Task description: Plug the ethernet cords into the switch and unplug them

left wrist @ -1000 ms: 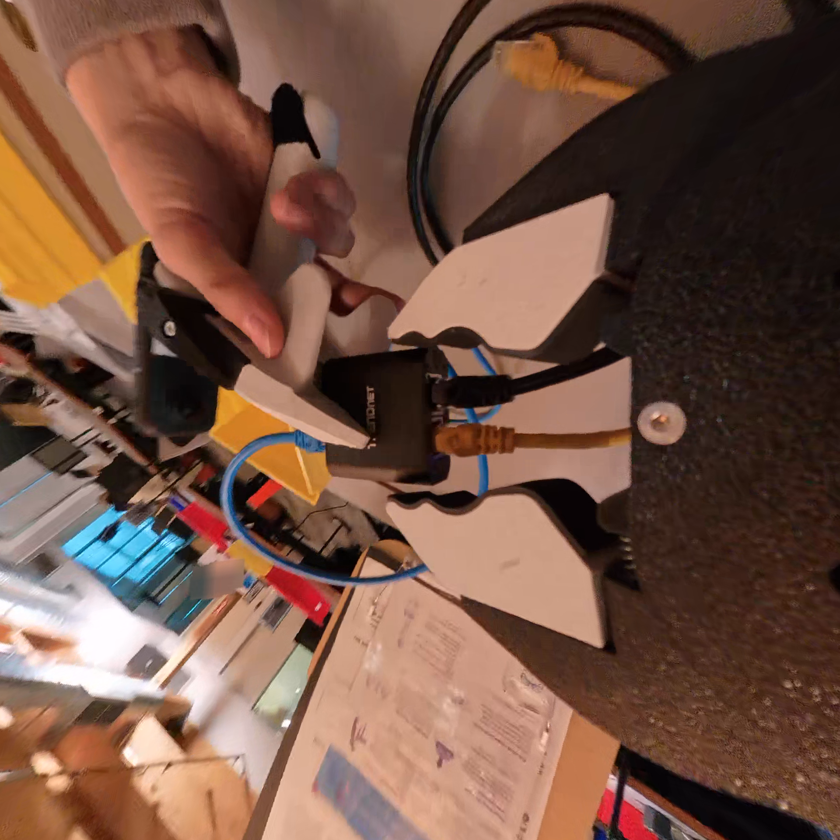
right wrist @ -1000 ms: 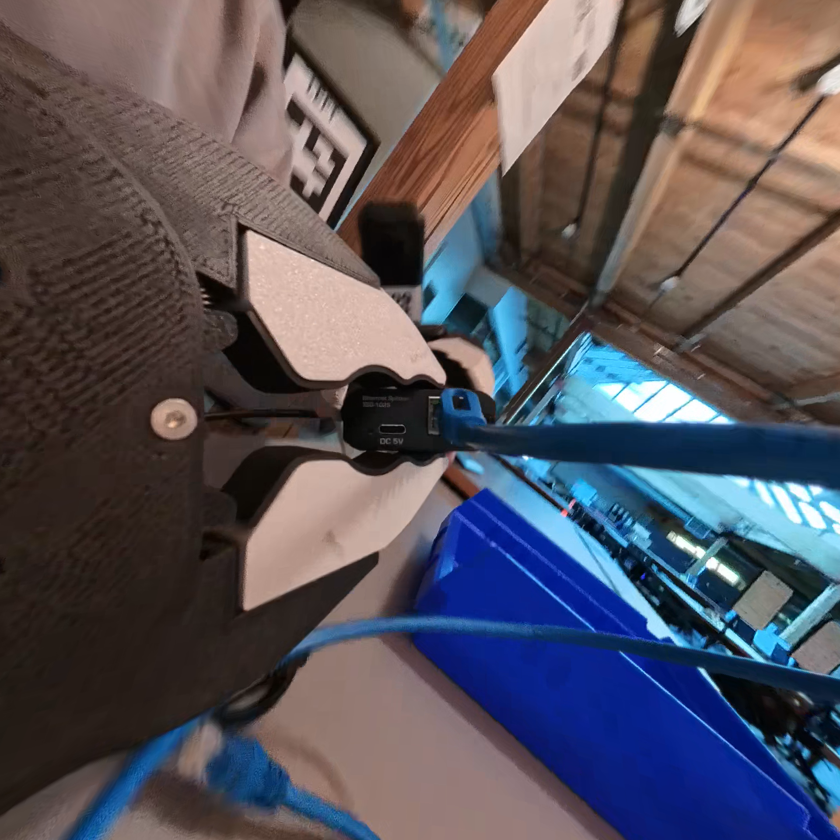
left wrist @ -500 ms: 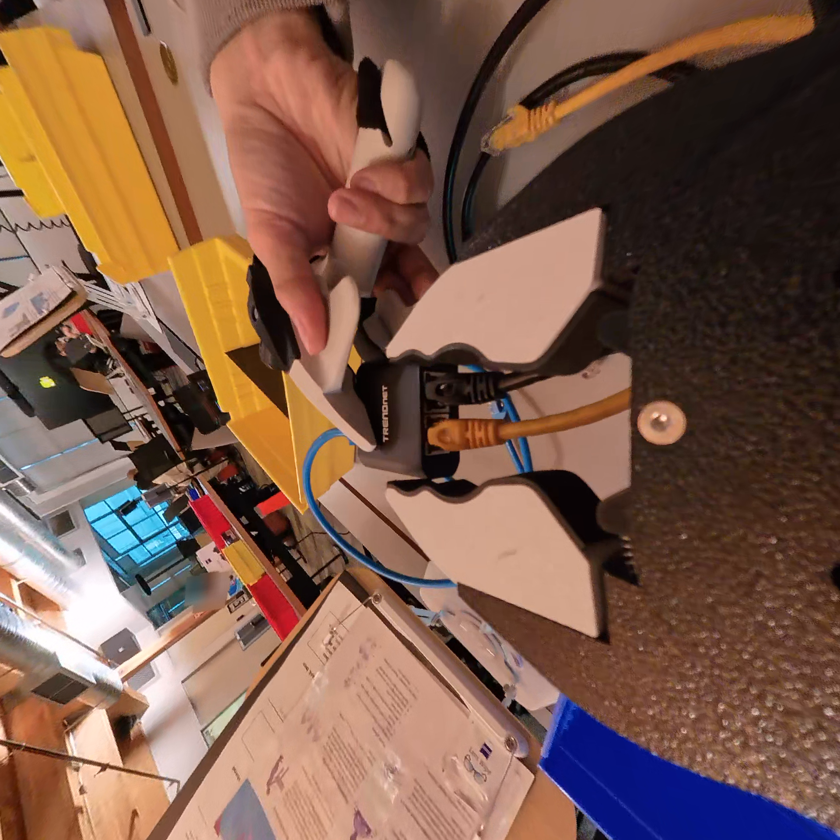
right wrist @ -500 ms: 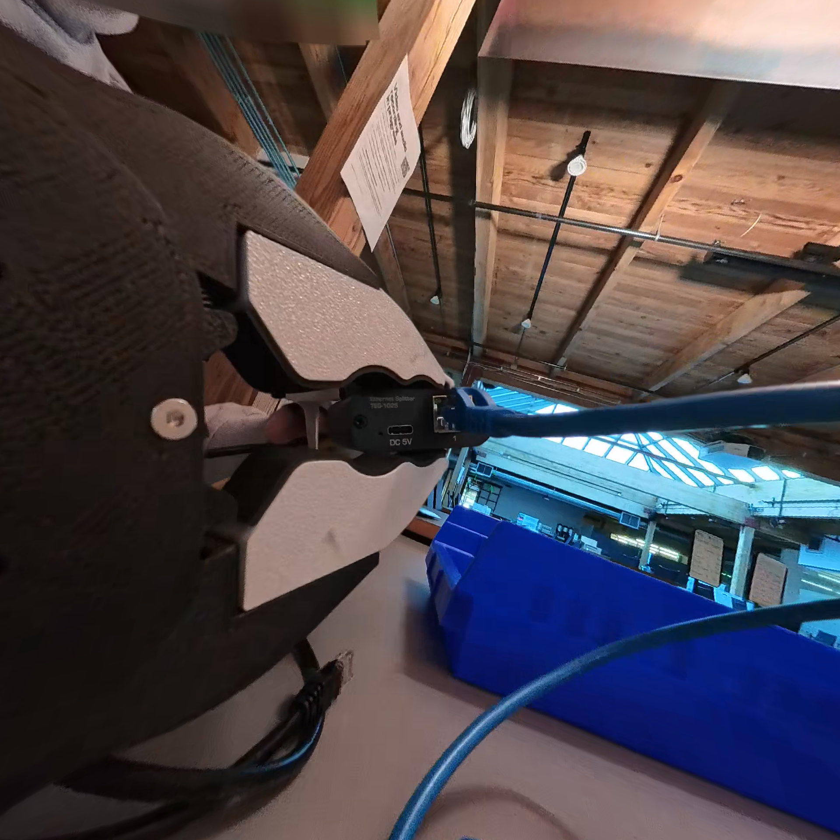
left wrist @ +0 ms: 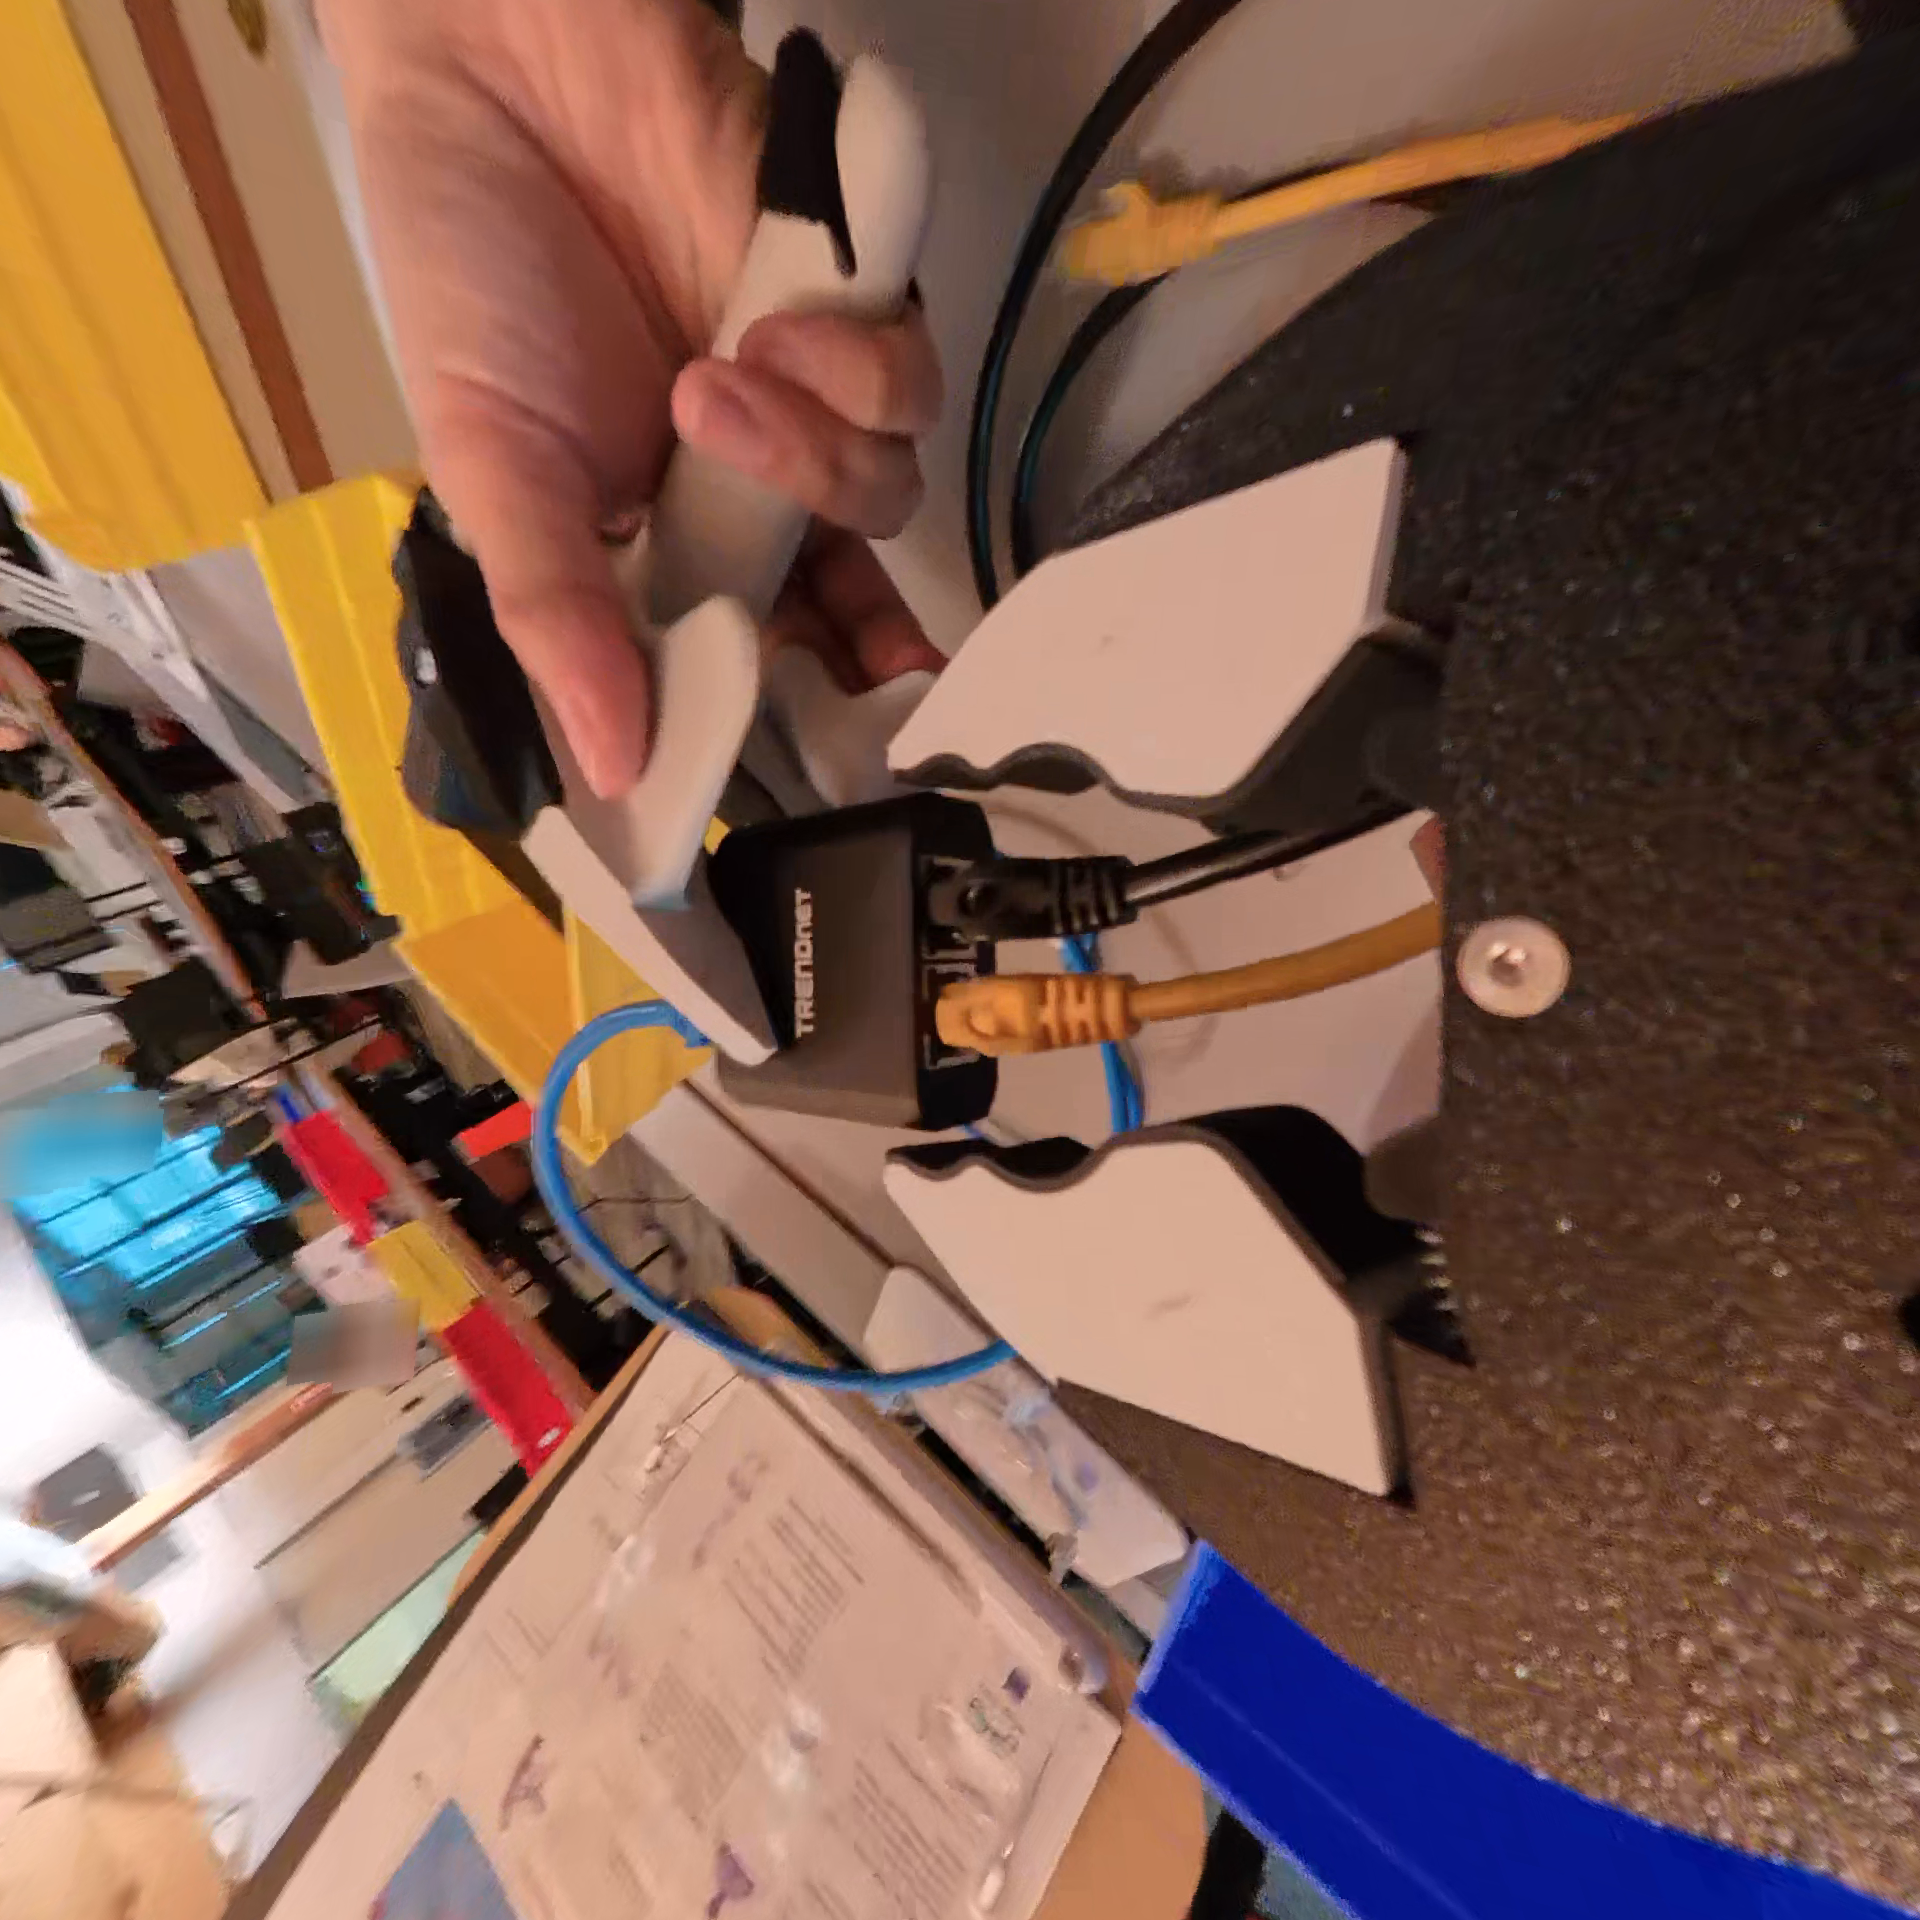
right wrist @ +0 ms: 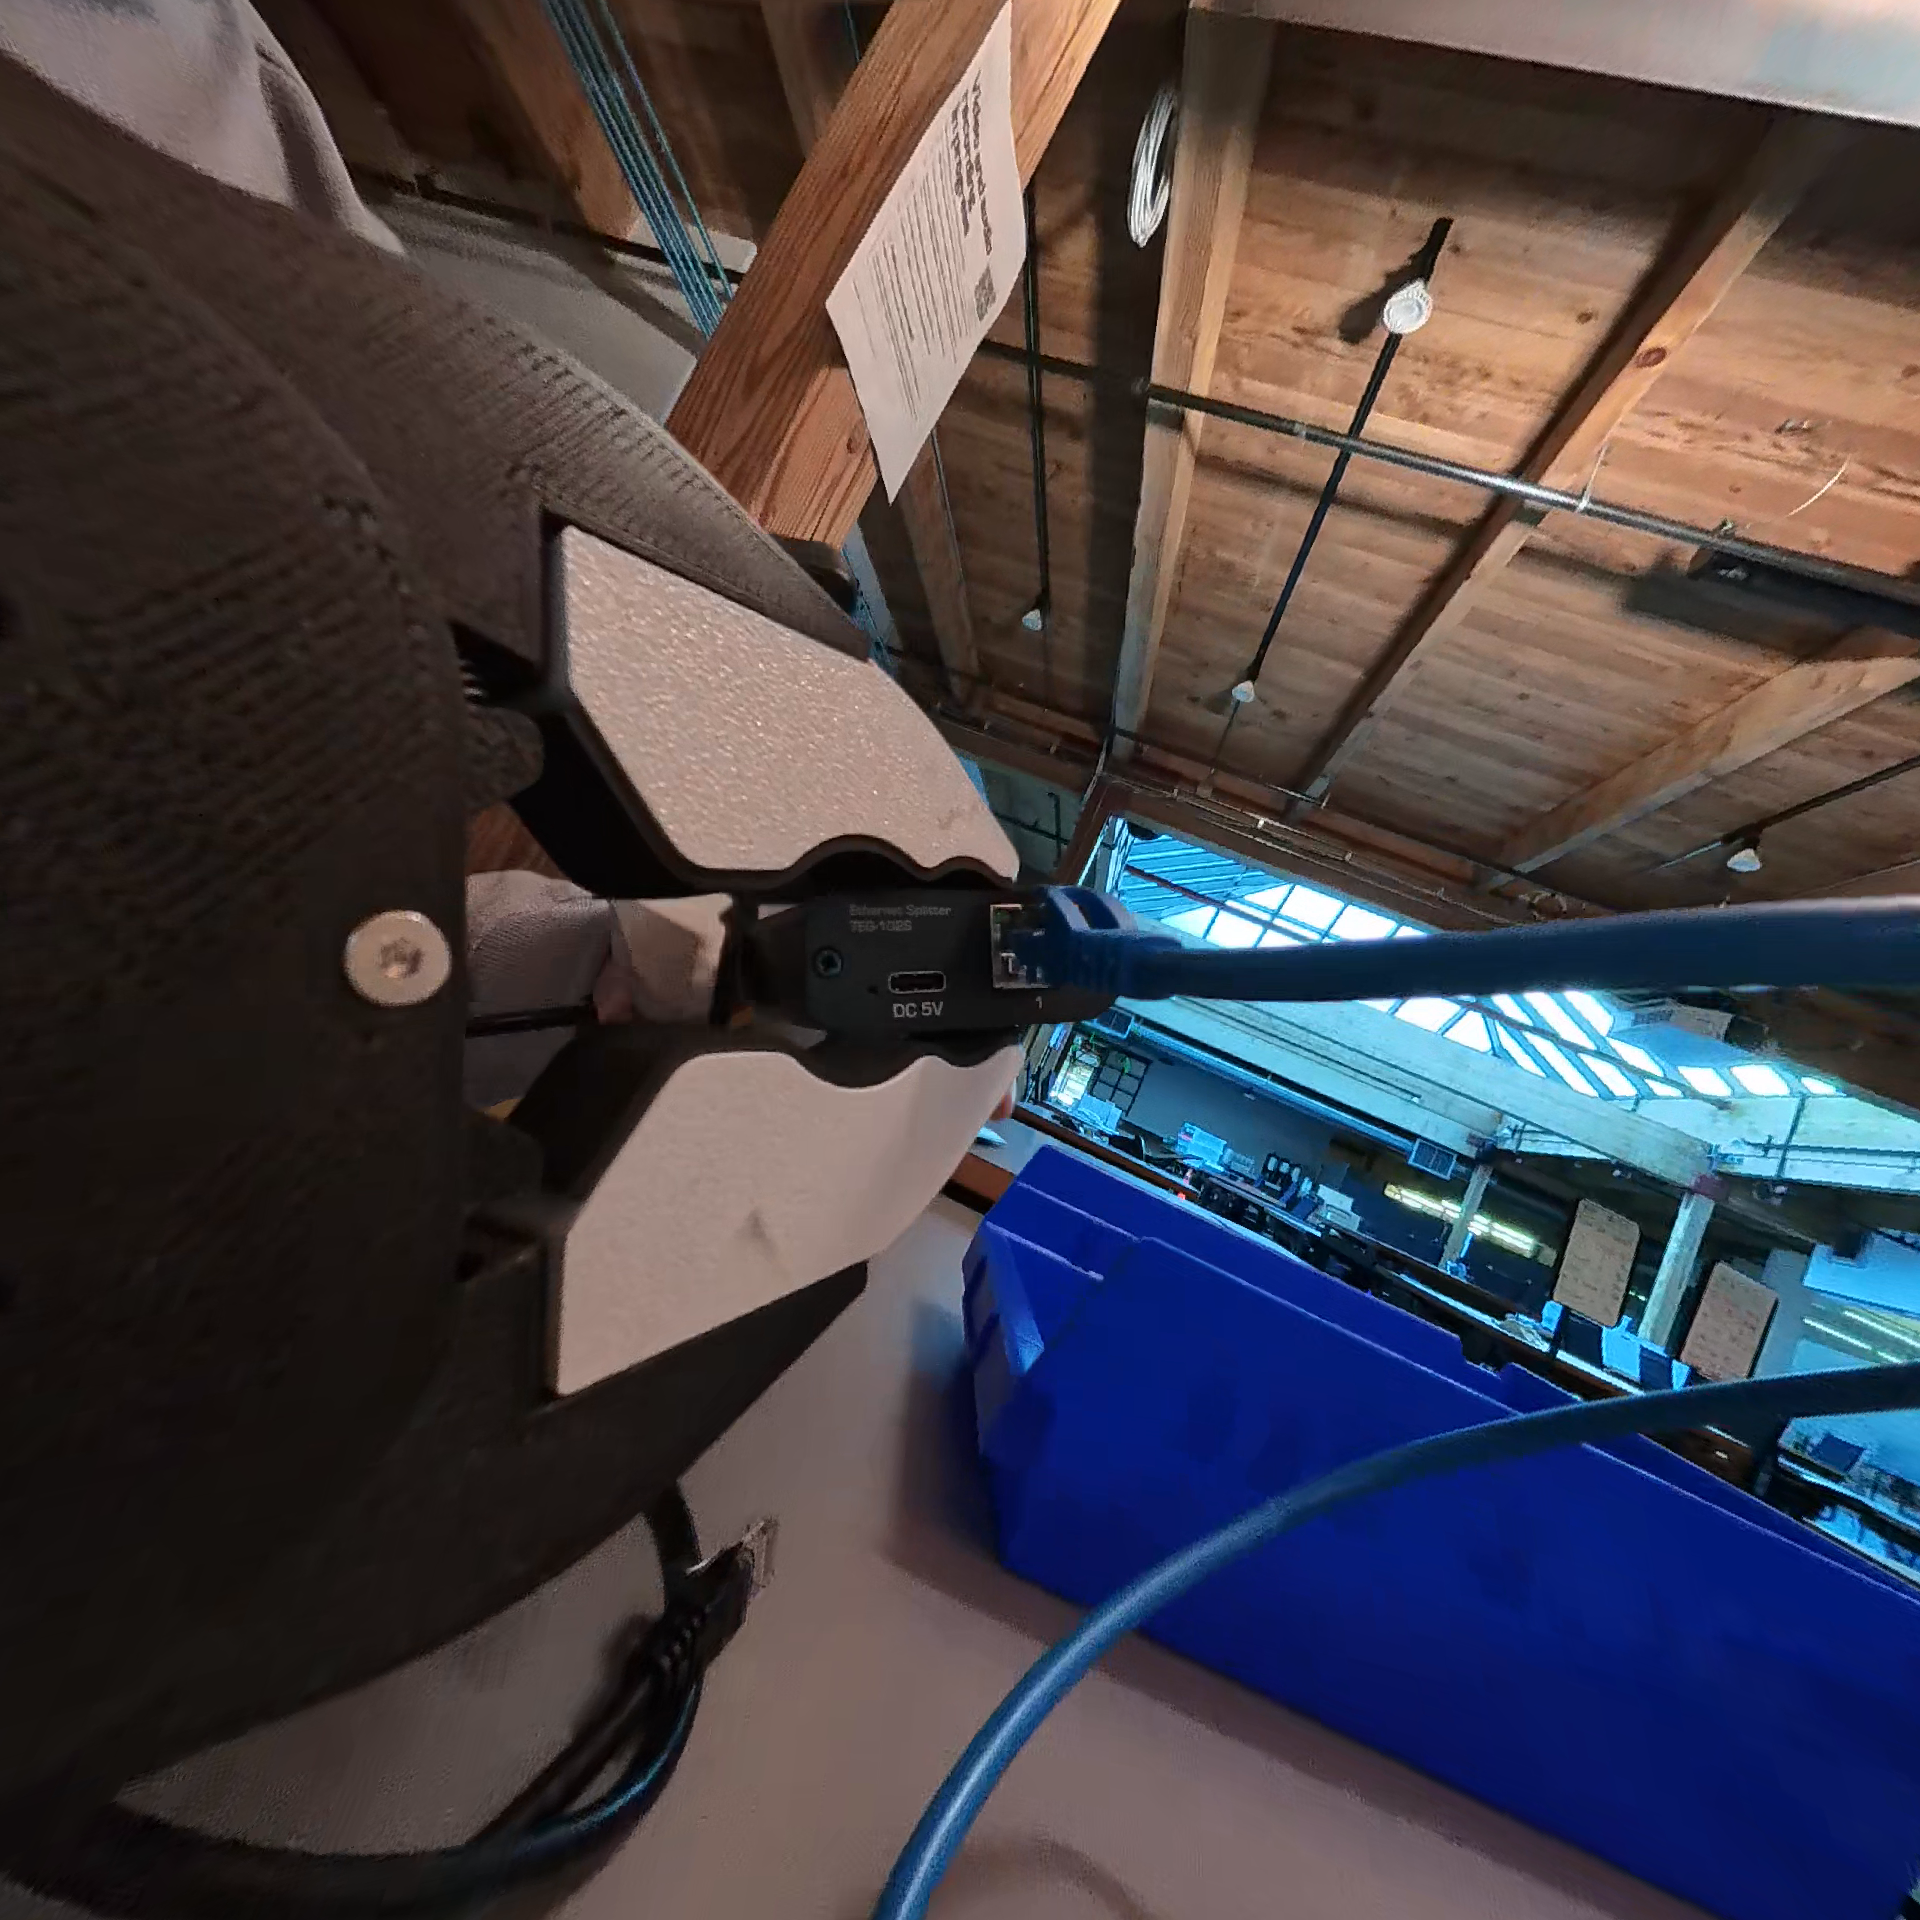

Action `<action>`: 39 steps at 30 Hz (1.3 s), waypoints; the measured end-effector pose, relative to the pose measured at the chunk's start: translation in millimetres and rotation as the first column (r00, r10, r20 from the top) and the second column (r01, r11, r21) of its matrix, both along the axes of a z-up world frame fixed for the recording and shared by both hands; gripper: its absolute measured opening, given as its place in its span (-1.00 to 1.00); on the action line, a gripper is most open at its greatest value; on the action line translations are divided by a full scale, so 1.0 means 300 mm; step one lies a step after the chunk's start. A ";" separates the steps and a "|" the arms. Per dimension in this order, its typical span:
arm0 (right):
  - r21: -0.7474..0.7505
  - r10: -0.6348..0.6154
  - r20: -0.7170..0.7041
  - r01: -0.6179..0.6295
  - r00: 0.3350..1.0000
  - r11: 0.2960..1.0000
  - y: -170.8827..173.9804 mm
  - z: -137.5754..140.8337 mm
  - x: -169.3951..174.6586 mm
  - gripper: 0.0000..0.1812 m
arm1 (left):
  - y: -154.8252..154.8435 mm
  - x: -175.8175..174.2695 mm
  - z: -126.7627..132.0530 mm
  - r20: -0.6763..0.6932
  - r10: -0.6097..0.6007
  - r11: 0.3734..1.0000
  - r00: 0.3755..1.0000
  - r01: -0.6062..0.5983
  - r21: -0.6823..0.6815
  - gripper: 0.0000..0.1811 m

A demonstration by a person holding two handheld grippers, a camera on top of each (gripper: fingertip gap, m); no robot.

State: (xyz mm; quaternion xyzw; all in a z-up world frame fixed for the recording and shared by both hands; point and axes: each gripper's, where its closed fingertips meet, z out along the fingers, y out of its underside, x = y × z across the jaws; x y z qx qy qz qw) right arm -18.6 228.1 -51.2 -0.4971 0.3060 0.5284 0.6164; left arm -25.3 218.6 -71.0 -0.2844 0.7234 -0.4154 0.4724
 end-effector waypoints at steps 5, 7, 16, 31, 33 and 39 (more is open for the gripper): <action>-0.007 -0.014 0.035 0.014 0.999 1.000 -0.003 0.014 -0.008 -0.74 | 0.005 0.007 -0.018 -0.032 0.030 0.999 0.999 -0.032 -0.037 -0.32; -0.011 -0.031 0.028 0.032 0.999 0.999 -0.005 0.014 -0.003 -0.74 | 0.003 0.012 -0.020 -0.029 0.032 0.997 0.999 -0.034 -0.062 -0.32; -0.027 -0.065 -0.008 0.065 0.998 0.998 -0.004 0.000 0.009 -0.73 | -0.003 0.024 -0.043 -0.039 0.039 0.988 0.998 -0.045 -0.146 -0.32; -0.050 -0.062 0.269 0.078 0.961 0.996 -0.002 -0.010 0.006 -0.63 | -0.018 0.012 -0.059 -0.157 -0.057 0.942 0.986 0.001 -0.335 -0.32; -0.066 -0.046 0.282 0.067 0.958 0.996 -0.001 -0.013 0.004 -0.65 | -0.015 0.010 -0.059 -0.163 -0.060 0.941 0.985 0.001 -0.338 -0.32; -0.064 -0.127 0.250 0.147 0.960 0.987 -0.019 -0.004 0.058 -0.54 | 0.010 0.001 -0.028 -0.103 -0.020 0.959 0.994 -0.010 -0.282 -0.32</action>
